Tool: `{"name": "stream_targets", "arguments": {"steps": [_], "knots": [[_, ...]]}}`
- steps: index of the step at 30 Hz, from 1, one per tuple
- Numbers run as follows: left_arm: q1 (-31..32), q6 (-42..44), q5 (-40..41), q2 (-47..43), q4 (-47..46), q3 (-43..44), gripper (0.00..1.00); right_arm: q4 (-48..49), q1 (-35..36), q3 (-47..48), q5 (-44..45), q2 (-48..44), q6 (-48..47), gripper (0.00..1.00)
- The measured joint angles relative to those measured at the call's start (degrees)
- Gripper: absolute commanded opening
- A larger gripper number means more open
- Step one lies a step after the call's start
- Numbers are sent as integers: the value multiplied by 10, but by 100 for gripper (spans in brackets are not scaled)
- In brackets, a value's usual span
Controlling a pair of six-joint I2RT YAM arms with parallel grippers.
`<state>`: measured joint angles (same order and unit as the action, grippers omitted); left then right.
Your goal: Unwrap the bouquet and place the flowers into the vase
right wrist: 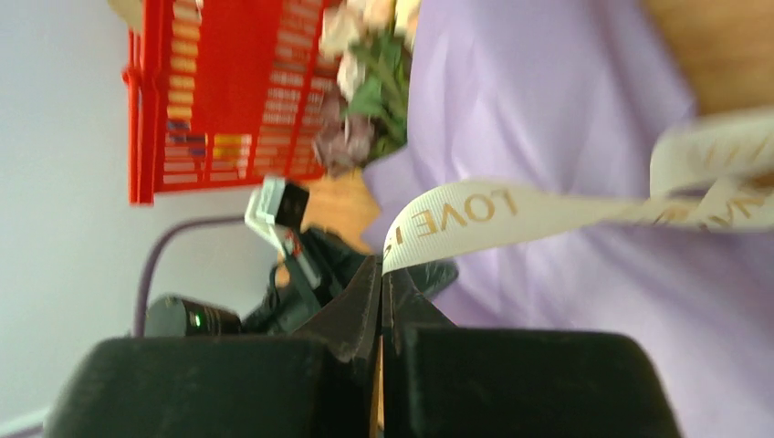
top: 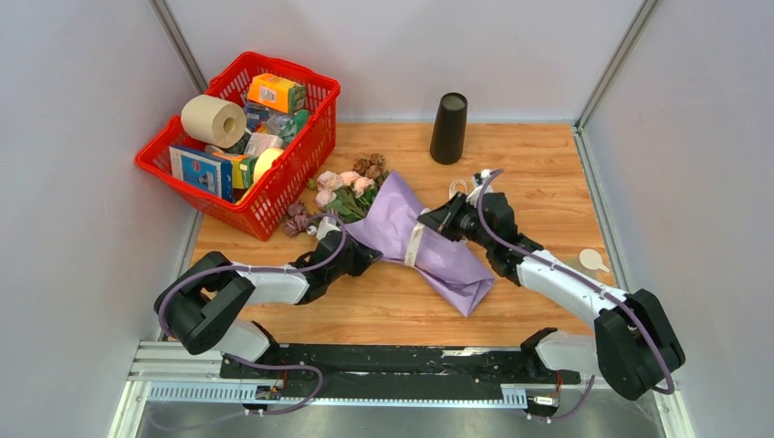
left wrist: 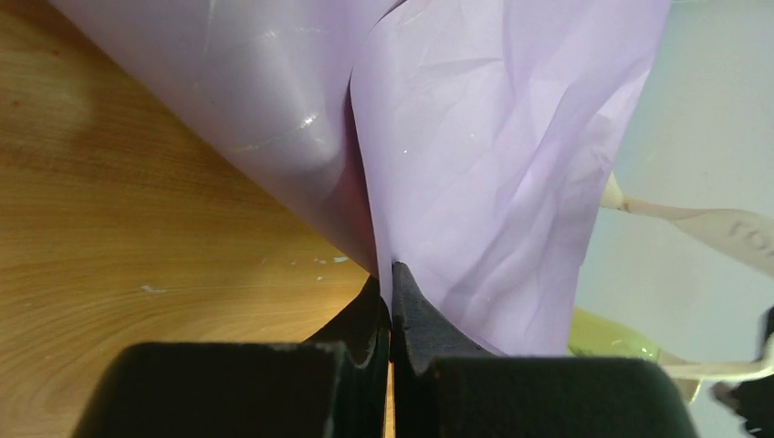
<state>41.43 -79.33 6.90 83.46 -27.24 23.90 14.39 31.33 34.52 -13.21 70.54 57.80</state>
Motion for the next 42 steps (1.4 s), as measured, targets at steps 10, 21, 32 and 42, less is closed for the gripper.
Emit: {"name": "stream_targets", "arguments": {"steps": [10,21,32,42], "knots": [[0,16,30,-30,21,-12,0,-88,-123,49,18,-17,-65,0],[0,40,40,-32,39,-12,0,-129,-209,184,27,-47,-130,0],[0,75,40,-26,53,8,0,-181,-268,339,98,-69,-213,1],[0,94,22,9,51,24,0,-181,-330,563,163,5,-319,3]]}}
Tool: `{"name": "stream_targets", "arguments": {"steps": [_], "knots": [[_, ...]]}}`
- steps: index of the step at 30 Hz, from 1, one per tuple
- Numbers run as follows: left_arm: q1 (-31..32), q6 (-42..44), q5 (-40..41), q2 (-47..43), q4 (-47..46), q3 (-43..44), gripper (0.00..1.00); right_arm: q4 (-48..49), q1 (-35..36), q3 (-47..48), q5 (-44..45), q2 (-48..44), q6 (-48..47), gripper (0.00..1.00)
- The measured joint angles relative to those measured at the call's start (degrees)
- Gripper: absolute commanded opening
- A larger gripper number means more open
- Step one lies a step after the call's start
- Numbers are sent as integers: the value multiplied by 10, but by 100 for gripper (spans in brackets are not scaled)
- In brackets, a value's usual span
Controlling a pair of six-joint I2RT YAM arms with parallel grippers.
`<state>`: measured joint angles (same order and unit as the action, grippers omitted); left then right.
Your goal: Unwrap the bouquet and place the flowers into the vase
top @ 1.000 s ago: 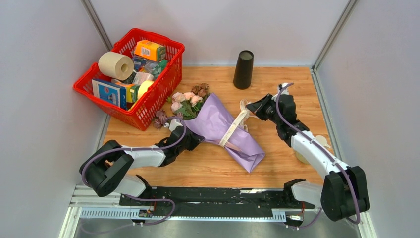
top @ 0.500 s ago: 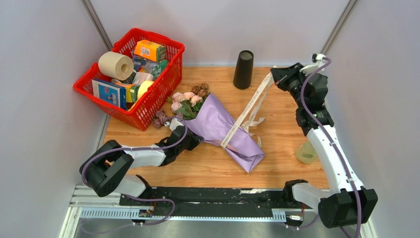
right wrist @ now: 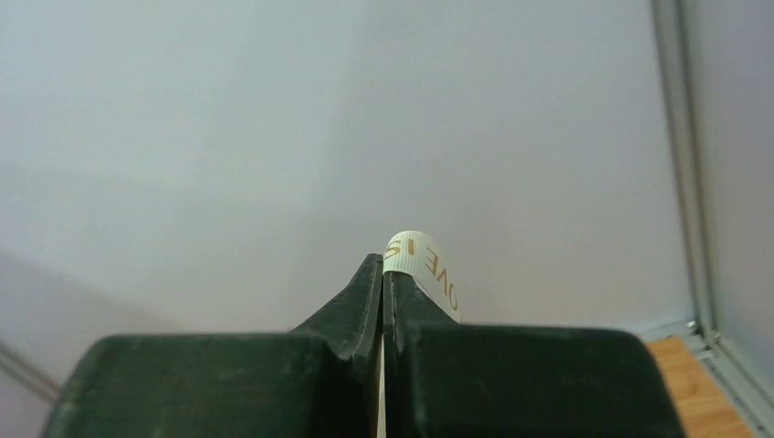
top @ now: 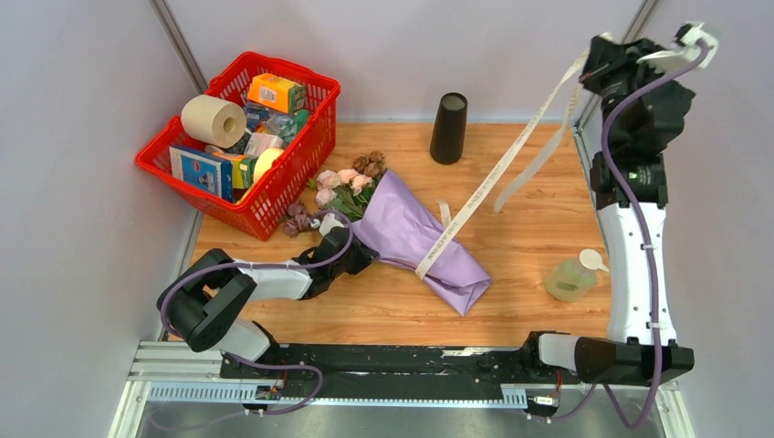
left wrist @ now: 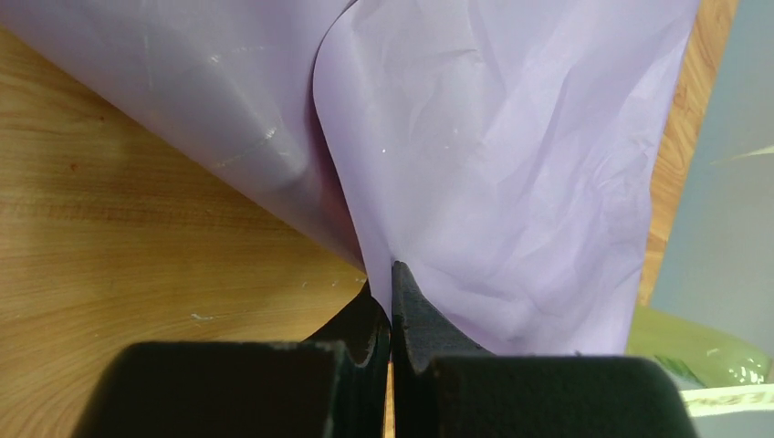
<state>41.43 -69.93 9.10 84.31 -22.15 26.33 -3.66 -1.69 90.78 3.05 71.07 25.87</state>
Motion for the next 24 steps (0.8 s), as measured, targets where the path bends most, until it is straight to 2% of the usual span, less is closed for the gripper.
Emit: {"name": "stream_targets", "arguments": {"steps": [11,15,17,19,24], "knots": [[0,17,-14,13,0,15,0,26,-69,193,30,115,-103,4],[0,24,-15,13,0,16,0,38,-81,220,12,146,-111,3],[0,26,-15,13,1,18,0,41,-84,192,-13,143,-99,4],[0,28,-16,13,1,21,0,56,-85,110,-47,117,-68,0],[0,35,-17,13,3,26,0,53,-77,-107,-96,95,-6,2]]}}
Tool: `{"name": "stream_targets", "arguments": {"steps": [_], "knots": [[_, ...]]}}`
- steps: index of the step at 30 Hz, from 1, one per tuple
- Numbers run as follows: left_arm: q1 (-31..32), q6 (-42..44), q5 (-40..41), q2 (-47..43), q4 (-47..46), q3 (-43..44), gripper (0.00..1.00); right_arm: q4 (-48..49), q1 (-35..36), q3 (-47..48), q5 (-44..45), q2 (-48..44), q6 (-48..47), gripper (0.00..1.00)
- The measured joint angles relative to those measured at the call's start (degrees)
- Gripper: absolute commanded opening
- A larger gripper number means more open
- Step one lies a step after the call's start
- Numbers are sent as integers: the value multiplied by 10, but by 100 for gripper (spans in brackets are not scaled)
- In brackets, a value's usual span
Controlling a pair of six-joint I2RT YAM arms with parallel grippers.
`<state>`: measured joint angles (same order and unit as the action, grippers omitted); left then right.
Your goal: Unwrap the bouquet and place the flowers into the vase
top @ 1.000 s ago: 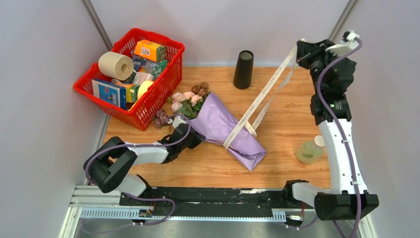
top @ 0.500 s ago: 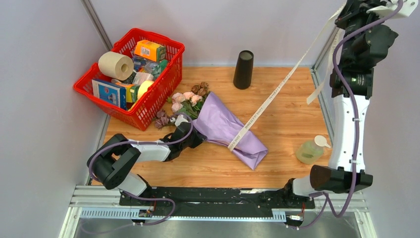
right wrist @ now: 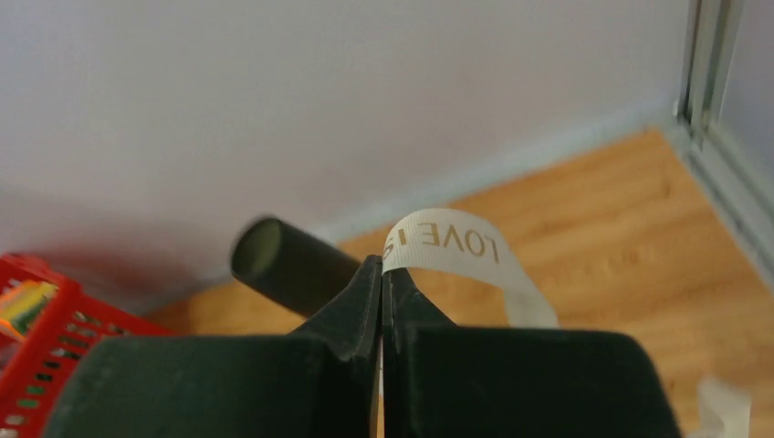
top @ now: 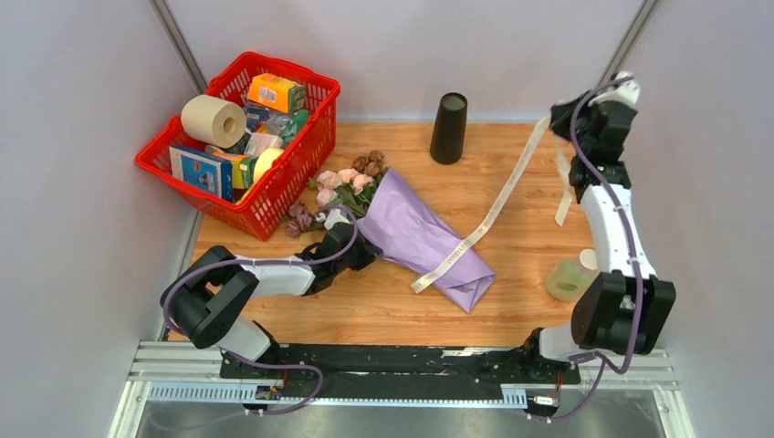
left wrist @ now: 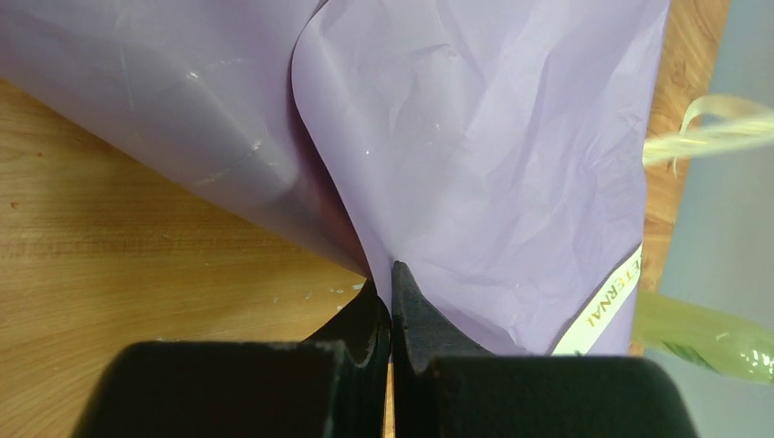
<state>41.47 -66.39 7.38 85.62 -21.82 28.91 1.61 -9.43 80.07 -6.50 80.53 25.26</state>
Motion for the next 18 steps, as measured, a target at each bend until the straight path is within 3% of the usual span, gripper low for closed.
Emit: {"name": "stream_targets", "arguments": {"steps": [5,8,12,18], "knots": [[0,3,0,0,1,2,0,-47,1,-128,-30,57,29,17],[0,4,0,0,2,2,0,-84,1,-138,-37,87,38,30],[1,7,0,0,2,2,0,-124,2,-138,-42,103,47,53],[1,12,0,-4,3,2,0,-183,19,-162,-55,100,50,63]]}}
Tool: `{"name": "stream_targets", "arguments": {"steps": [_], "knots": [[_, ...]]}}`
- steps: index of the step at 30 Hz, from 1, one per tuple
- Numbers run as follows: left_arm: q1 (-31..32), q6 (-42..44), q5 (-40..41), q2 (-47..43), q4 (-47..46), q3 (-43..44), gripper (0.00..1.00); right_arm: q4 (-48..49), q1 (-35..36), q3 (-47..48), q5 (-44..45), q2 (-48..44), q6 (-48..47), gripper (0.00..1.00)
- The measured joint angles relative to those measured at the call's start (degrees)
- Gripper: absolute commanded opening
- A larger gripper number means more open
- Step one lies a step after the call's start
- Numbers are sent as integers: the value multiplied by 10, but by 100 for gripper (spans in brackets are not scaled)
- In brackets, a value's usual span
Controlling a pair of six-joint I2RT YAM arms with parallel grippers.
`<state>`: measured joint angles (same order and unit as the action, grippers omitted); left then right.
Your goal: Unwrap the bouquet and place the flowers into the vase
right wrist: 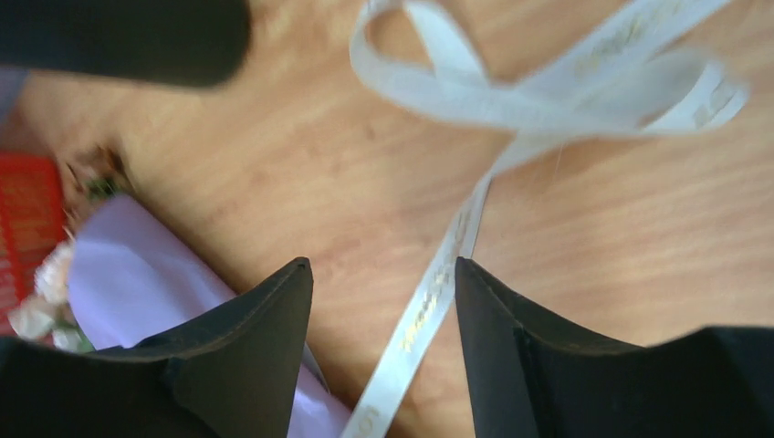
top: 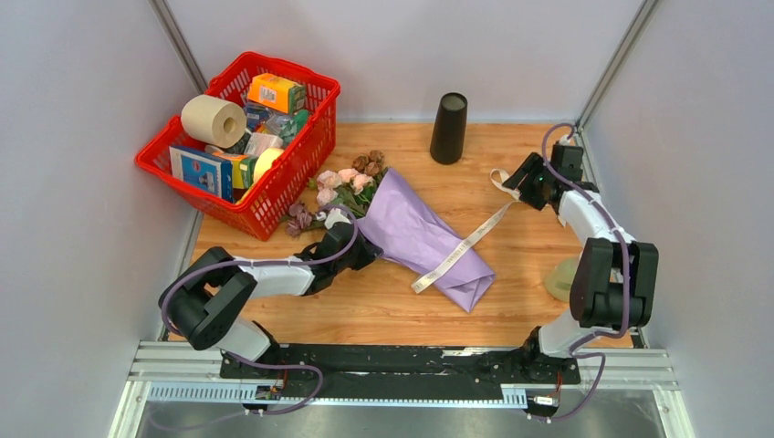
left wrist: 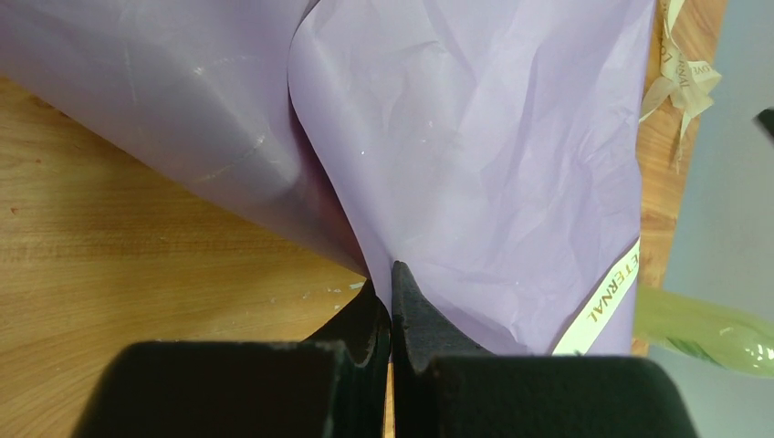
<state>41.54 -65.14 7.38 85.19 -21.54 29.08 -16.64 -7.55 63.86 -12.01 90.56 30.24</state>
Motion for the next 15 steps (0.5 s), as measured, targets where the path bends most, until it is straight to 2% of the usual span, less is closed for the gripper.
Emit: {"name": "stream_targets", "arguments": {"steps": [4,9,15], "knots": [[0,2,0,-4,3,0,0,-42,46,-52,4,-20,22,65],[0,2,1,-4,4,0,0,-76,91,-109,32,-62,79,61],[0,2,3,-14,5,0,0,-97,108,-99,91,-33,135,53]]}}
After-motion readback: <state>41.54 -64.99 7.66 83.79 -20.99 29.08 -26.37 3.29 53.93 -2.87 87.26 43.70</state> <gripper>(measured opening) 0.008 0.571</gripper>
